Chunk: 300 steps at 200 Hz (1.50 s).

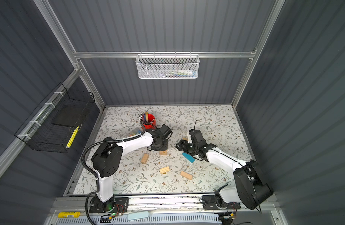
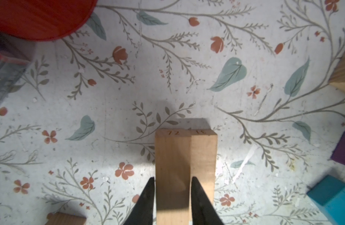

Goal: Build the wood block tower
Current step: 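Open the left gripper and lift away while the right gripper grasps a wooden block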

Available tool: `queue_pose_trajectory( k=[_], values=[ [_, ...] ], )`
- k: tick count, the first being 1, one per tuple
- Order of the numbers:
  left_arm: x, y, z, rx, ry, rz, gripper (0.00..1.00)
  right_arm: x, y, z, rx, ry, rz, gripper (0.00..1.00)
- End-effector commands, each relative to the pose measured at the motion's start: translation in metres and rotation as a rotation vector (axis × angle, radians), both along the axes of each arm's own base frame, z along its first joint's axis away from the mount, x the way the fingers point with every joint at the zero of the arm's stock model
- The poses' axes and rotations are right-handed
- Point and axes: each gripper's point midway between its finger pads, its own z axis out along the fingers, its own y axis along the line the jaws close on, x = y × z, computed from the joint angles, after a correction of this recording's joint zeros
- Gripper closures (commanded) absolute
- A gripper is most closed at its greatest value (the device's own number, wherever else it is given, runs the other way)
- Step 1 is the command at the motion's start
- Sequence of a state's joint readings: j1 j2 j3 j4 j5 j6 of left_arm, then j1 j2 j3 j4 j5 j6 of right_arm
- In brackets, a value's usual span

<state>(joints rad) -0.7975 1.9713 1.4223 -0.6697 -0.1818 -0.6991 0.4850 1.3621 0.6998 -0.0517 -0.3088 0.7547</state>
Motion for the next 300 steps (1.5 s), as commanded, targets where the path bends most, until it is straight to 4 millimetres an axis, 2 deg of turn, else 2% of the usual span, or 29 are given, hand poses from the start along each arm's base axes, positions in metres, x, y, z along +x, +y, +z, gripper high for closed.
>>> queue_pose_trajectory(
  k=[1,79,114,129,131,134,151,193,234,253,300],
  values=[
    [-0.006,0.003,0.002,0.013,0.018,-0.018,0.68,0.005,0.000,0.012,-0.001,-0.030,0.002,0.30],
    [-0.006,0.004,0.005,0.010,0.018,-0.021,0.65,0.003,-0.002,0.013,-0.014,-0.029,0.010,0.29],
    [-0.005,0.004,0.026,-0.011,-0.024,-0.020,0.56,-0.004,-0.005,0.013,-0.051,-0.004,0.036,0.28],
    [-0.004,0.001,0.042,-0.042,-0.059,-0.011,0.53,-0.011,-0.009,0.011,-0.093,0.024,0.056,0.27],
    [-0.010,0.006,0.035,-0.027,-0.044,-0.012,0.53,-0.012,-0.009,0.010,-0.100,0.028,0.058,0.27],
    [-0.012,0.007,0.035,-0.026,-0.046,-0.011,0.52,-0.012,-0.010,0.011,-0.106,0.028,0.060,0.26],
    [-0.017,0.010,0.047,-0.027,-0.076,-0.008,0.48,-0.021,-0.016,0.009,-0.179,0.050,0.076,0.25],
    [-0.038,0.019,0.063,-0.081,-0.131,0.013,0.43,-0.062,-0.031,-0.006,-0.360,0.156,0.160,0.22],
    [-0.058,0.032,0.072,-0.129,-0.181,-0.016,0.35,-0.098,-0.025,-0.022,-0.372,0.214,0.256,0.21],
    [-0.060,0.043,0.078,-0.128,-0.219,-0.012,0.33,-0.108,-0.021,-0.031,-0.360,0.227,0.289,0.20],
    [-0.065,0.048,0.085,-0.186,-0.257,-0.002,0.25,-0.123,-0.018,-0.054,-0.369,0.249,0.323,0.20]
  ],
)
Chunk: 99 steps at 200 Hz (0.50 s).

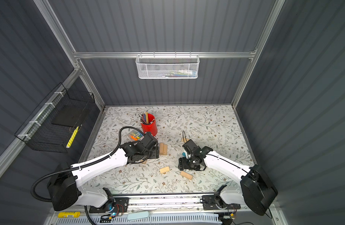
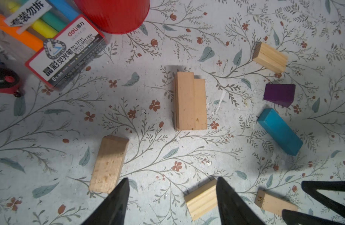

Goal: Build the wood block tower
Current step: 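Open the left gripper and lift away while the right gripper grasps a wooden block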

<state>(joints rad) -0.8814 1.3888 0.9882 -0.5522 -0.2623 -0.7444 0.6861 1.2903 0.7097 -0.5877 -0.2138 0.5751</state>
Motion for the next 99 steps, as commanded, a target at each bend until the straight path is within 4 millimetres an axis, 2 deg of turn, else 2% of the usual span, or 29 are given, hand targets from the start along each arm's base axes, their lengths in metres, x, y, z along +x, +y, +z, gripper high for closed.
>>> queue_pose_trajectory(
  k=[1,54,99],
  values=[
    [0.003,0.000,0.004,-0.022,-0.031,0.009,0.25,-0.007,0.003,-0.010,0.001,0.010,0.024,0.20],
    [0.000,0.002,0.002,-0.050,-0.022,0.036,0.18,-0.026,0.006,-0.025,-0.033,0.035,0.071,0.21],
    [-0.003,0.009,0.001,-0.053,-0.022,0.065,0.15,-0.045,0.007,-0.028,-0.083,0.040,0.120,0.25]
  ],
)
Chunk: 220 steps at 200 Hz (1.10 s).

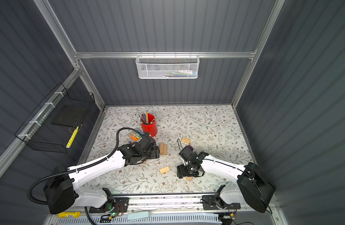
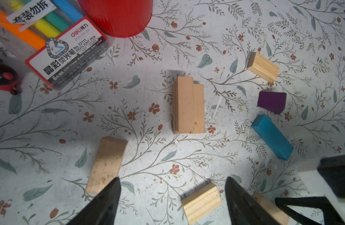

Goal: Build the wood block tower
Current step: 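Open the left gripper and lift away while the right gripper grasps a wooden block, then carry the wooden block marked 58 with the right gripper to the upright blocks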

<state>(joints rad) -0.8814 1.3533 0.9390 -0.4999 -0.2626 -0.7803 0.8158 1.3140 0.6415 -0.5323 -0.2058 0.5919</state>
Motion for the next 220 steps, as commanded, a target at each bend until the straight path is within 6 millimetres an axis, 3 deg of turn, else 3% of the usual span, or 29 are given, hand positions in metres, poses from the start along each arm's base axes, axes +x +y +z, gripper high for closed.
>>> queue_pose_trajectory(
  k=[1,28,52,130,170,220],
  values=[
    [-0.002,0.007,0.001,-0.006,-0.006,0.034,0.15,-0.012,-0.005,-0.005,-0.055,0.010,0.010,0.25],
    [-0.002,0.011,0.003,-0.010,-0.014,0.053,0.14,-0.022,-0.006,-0.008,-0.110,-0.002,0.011,0.32],
    [0.000,0.011,0.005,-0.017,-0.024,0.061,0.14,-0.016,-0.013,-0.009,-0.201,-0.033,-0.003,0.37],
    [0.001,0.008,0.005,-0.037,-0.034,0.060,0.14,-0.009,-0.009,-0.012,-0.228,-0.039,-0.009,0.62],
    [0.001,0.008,0.003,-0.030,-0.030,0.054,0.14,-0.007,-0.009,-0.012,-0.242,-0.040,-0.006,0.64],
    [0.001,0.010,0.003,-0.033,-0.036,0.057,0.14,-0.006,-0.006,-0.006,-0.227,-0.045,-0.006,0.75]
  ],
)
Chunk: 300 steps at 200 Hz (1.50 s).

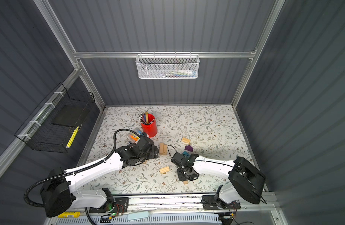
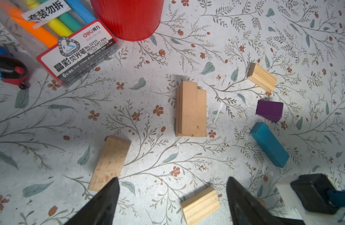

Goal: Build the wood block tower
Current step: 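Carry the wooden block marked 58 with the right gripper to the upright blocks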

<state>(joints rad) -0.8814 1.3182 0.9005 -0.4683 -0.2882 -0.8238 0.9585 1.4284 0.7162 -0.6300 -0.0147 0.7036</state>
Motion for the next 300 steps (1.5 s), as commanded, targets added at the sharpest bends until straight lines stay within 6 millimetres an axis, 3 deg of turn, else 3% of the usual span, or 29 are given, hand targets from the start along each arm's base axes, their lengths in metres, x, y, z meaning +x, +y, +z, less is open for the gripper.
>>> queue_pose_trajectory(
  k=[1,57,134,235,300],
  values=[
    [0.000,0.004,0.001,-0.002,-0.013,0.007,0.14,0.002,-0.001,0.007,-0.008,-0.013,0.001,0.75],
    [0.001,0.000,0.008,-0.041,-0.035,-0.008,0.17,0.022,0.014,0.036,0.102,-0.028,-0.053,0.76],
    [0.011,0.007,0.018,-0.056,-0.063,0.003,0.19,0.082,0.056,0.065,0.206,-0.078,-0.123,0.77],
    [0.031,0.014,0.013,-0.040,-0.091,0.038,0.23,0.146,0.101,0.056,0.246,-0.114,-0.217,0.79],
    [0.036,0.026,-0.001,-0.008,-0.081,0.084,0.23,0.171,0.105,0.046,0.226,-0.139,-0.259,0.79]
  ],
)
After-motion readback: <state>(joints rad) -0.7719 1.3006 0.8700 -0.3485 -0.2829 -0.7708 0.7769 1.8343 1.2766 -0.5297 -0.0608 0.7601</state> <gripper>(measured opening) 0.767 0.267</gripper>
